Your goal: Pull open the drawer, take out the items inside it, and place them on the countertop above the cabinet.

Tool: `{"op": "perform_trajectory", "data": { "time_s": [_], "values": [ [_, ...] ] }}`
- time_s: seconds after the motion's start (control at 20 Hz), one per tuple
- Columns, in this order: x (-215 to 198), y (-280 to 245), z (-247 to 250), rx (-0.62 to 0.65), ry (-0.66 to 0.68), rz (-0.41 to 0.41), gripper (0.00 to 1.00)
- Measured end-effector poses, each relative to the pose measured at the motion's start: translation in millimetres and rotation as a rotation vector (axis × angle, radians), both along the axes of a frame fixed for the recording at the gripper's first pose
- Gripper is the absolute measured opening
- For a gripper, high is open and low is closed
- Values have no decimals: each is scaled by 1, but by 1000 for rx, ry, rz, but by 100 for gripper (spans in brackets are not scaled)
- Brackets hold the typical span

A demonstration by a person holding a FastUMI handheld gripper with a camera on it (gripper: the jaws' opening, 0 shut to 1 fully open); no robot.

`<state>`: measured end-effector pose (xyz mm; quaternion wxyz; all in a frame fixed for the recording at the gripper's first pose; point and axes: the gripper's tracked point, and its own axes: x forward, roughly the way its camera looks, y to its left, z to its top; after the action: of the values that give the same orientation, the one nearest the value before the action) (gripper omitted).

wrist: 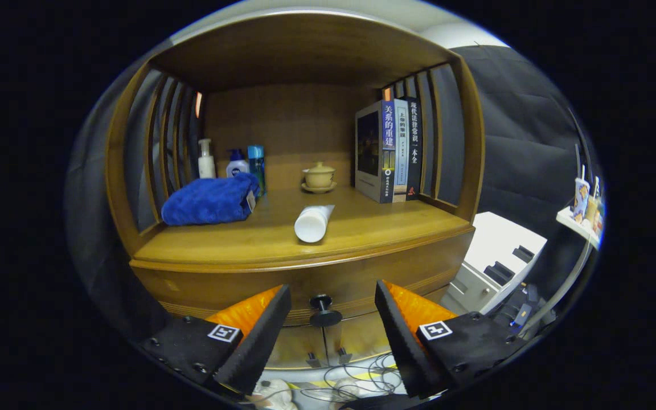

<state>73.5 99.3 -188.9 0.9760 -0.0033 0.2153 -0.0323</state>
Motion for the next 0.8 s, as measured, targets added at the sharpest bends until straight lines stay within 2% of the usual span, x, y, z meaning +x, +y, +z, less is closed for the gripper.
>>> {"op": "perform_trajectory", "data": {
  "time_s": [0.15,0.3,0.8],
  "values": [
    [-6,-5,37,14,-39,18,99],
    [-11,-15,66,-28,-97,31,98],
    [-14,-44,98,-56,-123,54,99]
  ]
}}
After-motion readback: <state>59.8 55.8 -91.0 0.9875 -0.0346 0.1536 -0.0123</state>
